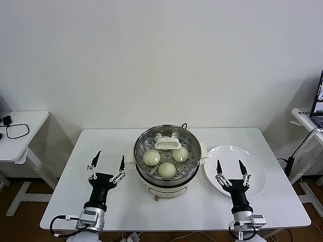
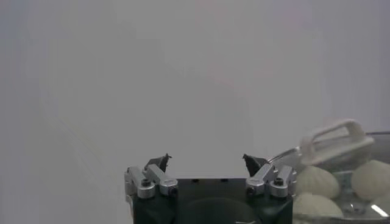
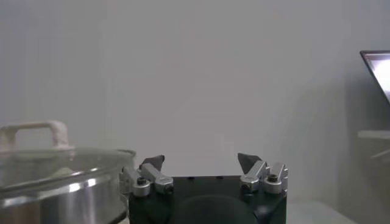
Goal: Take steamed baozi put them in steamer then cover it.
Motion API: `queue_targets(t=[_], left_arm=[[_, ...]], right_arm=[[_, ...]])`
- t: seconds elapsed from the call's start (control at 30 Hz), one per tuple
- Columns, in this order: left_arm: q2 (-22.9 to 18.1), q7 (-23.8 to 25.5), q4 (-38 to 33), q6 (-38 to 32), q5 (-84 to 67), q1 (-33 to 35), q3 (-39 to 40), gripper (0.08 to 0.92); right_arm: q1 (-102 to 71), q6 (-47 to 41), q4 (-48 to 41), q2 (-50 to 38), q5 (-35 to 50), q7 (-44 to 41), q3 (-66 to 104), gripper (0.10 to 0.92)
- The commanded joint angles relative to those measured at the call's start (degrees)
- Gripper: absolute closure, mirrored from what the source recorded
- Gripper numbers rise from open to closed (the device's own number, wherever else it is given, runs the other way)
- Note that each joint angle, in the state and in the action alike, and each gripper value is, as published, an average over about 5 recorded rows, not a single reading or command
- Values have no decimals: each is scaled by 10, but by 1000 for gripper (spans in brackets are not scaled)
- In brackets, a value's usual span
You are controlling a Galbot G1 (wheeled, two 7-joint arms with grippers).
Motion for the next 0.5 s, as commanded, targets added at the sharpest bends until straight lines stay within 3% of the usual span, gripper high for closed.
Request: queue_targets(t=[0.03,0.5], left_arm=[[-12,3,21,-29,-49,18,-28,177],[-16,12,32,-43,-54,26,-31,177]], right_arm=[[-7,-14,26,0,1,1,1,203],[-18,-26,41,1,-11,7,5,203]])
